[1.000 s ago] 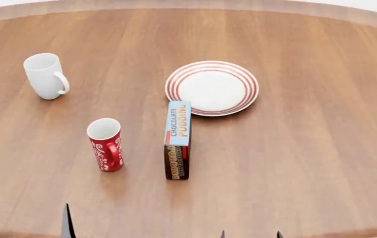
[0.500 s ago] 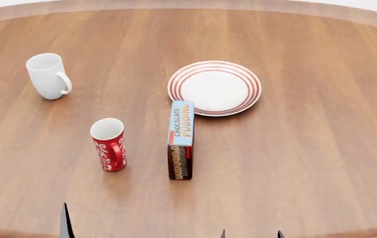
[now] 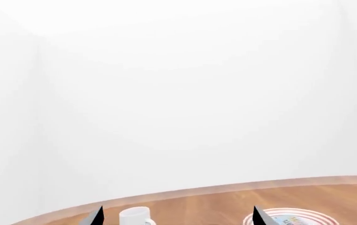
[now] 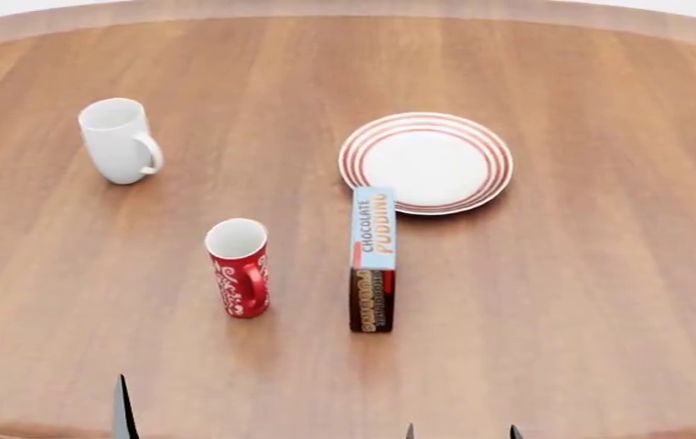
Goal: Pick up the red mug and put it on the plate
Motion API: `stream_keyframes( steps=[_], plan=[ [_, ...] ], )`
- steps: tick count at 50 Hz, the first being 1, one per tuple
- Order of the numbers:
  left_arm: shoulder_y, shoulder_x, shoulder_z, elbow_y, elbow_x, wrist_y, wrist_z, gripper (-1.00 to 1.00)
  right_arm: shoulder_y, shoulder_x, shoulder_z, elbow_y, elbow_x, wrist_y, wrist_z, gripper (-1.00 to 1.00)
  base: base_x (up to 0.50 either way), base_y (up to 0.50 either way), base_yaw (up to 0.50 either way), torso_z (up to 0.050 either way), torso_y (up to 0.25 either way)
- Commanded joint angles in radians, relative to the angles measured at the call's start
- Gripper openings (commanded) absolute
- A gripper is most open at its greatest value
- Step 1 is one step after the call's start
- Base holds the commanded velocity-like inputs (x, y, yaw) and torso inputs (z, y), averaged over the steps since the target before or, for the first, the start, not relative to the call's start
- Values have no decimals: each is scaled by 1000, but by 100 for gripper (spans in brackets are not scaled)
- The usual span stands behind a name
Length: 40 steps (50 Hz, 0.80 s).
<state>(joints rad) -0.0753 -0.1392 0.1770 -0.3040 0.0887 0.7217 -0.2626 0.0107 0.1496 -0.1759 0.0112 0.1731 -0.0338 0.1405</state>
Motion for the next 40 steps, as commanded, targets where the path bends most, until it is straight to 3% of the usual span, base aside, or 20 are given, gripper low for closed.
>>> stream_keyframes(
  steps=[1,40],
  plan=[
    [-1,-6,10,2,-6,-4,-8,100,2,7,-9,0,7,0,6,100,0,160,0,0,0],
    [-6,-26,39,-1,-11,2,-36,100,2,28,-35,-8,27,1,25,100,0,160,0,0,0]
  ],
)
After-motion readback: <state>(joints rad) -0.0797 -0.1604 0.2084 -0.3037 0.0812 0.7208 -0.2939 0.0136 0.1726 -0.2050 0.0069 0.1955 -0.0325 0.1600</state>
